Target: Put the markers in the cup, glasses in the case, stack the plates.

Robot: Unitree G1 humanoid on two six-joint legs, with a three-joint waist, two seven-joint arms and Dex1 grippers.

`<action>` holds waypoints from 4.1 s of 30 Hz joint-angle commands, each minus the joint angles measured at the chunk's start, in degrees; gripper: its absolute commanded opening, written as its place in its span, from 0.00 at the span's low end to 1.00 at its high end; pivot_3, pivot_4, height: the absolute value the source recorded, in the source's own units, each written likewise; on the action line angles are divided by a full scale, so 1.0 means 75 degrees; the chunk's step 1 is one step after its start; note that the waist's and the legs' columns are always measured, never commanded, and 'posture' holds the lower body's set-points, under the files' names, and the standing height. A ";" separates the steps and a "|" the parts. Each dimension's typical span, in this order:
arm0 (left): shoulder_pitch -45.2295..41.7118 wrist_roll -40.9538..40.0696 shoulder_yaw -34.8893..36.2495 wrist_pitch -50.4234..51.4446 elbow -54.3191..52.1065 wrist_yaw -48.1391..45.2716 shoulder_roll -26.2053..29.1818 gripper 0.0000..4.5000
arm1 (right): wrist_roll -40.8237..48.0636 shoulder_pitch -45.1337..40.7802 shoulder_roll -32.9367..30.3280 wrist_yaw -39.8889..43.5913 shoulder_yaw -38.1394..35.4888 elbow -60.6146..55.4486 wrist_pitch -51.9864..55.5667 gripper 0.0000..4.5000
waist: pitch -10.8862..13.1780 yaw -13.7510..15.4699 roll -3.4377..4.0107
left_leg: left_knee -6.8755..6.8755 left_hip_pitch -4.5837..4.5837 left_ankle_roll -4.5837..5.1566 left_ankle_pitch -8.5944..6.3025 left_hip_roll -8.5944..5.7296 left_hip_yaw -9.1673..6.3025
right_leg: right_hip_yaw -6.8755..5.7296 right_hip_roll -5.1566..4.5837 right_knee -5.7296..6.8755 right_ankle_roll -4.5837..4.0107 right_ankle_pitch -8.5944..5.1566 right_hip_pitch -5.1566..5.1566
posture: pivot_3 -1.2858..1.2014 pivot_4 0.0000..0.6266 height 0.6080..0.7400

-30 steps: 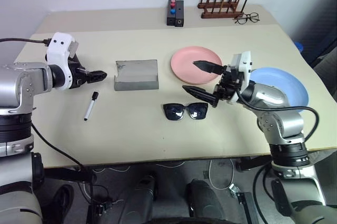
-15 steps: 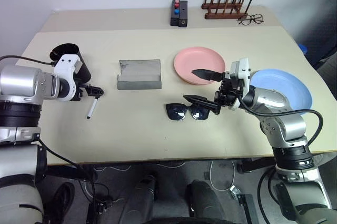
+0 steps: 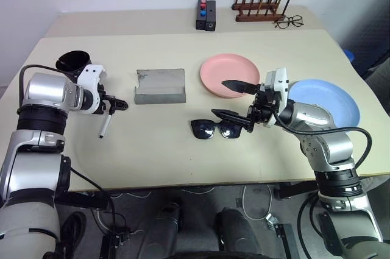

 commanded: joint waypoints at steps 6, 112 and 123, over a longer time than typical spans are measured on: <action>0.0005 0.0178 -0.0260 0.0243 -0.0240 -0.0454 0.0022 0.48 | -0.0030 -0.0029 -0.0019 -0.0032 -0.0085 -0.0272 -0.0255 1.00 | 0.0000 0.0000 0.0000 | 0.0000 0.0000 0.0000 0.0000 0.0000 0.0000 | 0.0000 0.0000 0.0000 0.0000 0.0000 0.0001 | 0.52 0.24 1.00; -0.1237 0.1675 0.0072 -1.0344 0.4204 -0.5135 -0.1576 0.99 | -0.0476 0.0905 -0.0944 -0.0076 -0.0910 0.0133 -0.0767 1.00 | 0.0001 -0.0020 -0.0007 | 0.0008 -0.0002 0.0002 0.0002 0.0000 -0.0001 | -0.0015 0.0005 0.0000 0.0005 0.0002 0.0008 | 0.52 0.24 1.00; -0.1273 0.2387 0.0021 -1.0392 0.4828 -0.4390 -0.2095 0.58 | -0.0497 0.0918 -0.0801 -0.0339 -0.0790 -0.0090 -0.0761 1.00 | 0.0002 -0.0016 -0.0009 | 0.0013 -0.0003 0.0003 0.0002 -0.0002 -0.0002 | -0.0019 0.0005 0.0000 0.0006 0.0002 0.0011 | 0.52 0.24 1.00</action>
